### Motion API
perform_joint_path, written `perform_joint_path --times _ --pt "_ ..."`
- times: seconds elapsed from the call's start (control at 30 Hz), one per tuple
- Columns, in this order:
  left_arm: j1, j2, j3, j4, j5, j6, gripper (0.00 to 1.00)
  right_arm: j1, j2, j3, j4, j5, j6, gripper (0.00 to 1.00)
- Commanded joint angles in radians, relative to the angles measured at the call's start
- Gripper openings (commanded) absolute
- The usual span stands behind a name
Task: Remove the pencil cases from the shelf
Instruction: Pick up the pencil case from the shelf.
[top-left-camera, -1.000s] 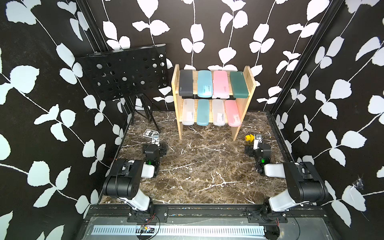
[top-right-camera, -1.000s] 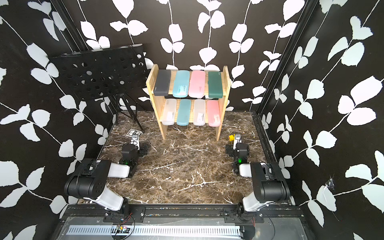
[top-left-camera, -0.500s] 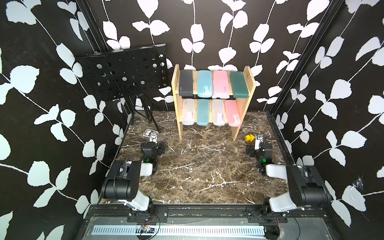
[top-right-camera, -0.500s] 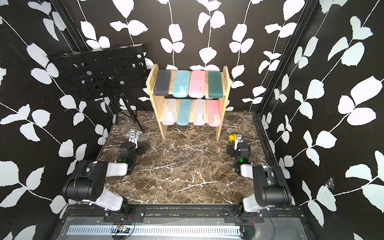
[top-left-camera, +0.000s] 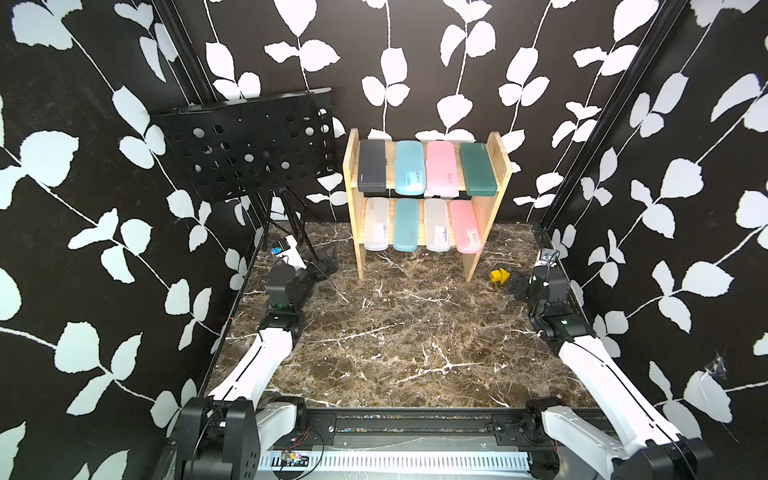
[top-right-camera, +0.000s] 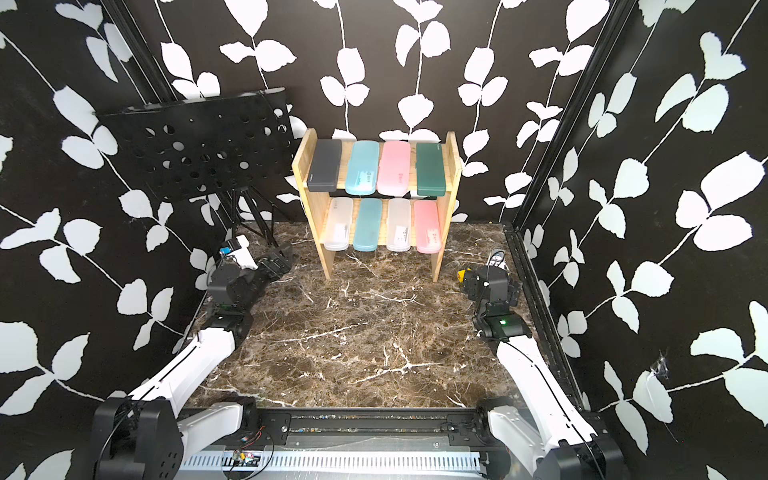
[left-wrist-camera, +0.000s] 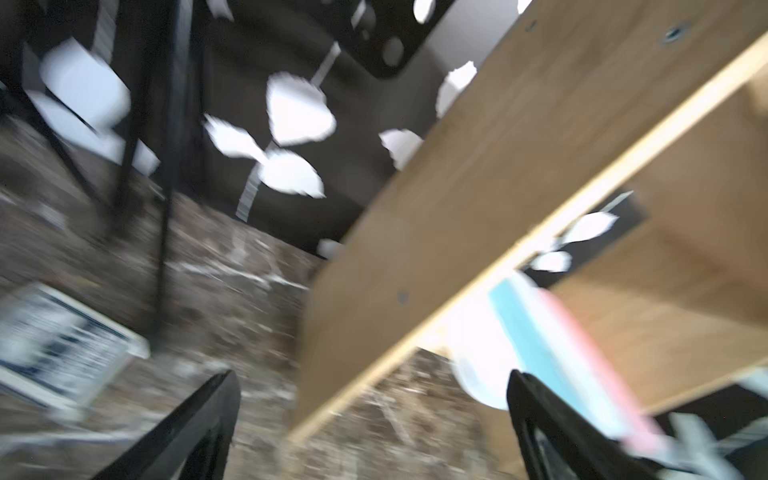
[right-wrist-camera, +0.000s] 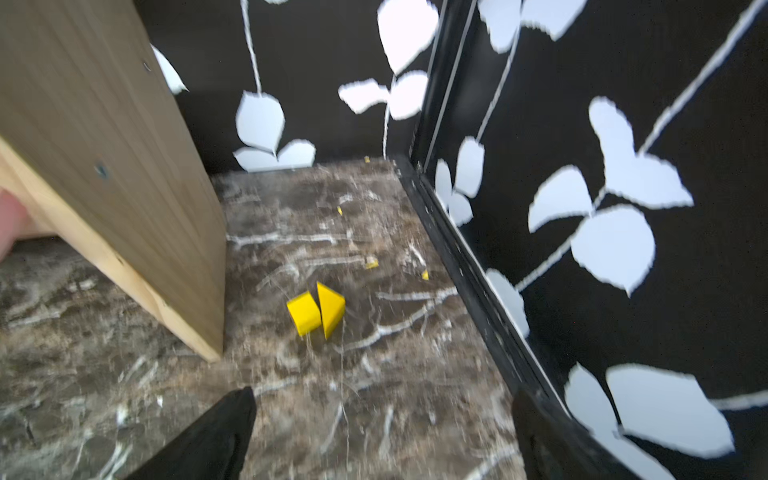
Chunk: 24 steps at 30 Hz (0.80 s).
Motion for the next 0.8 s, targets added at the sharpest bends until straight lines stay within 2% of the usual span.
perform_joint_path --times 0.0,0.07,0.13,0.47,0.57,0.77 --pt "-0.096 -0.005 0.02 0.067 0.062 -0.279 0.99 0.01 -0.01 0.08 -0.217 0.025 0.079 0.99" --pt "-0.161 0.022 0.061 0.076 0.032 -0.288 0.99 0.013 -0.008 0.1 -0.248 0.013 0.089 0.99" --pt "-0.188 0.068 0.073 0.138 -0.001 -0.319 0.99 0.014 -0.002 0.118 -0.267 0.007 0.105 0.99" --pt "-0.192 0.332 0.157 0.347 -0.004 -0.496 0.97 0.014 0.027 0.198 -0.315 -0.027 0.127 1.0" --pt "-0.192 0.37 0.186 0.354 -0.001 -0.505 0.96 0.013 0.03 0.209 -0.317 -0.037 0.122 0.99" --pt "-0.196 0.407 0.22 0.35 0.009 -0.521 0.87 0.013 0.041 0.215 -0.32 -0.045 0.122 0.99"
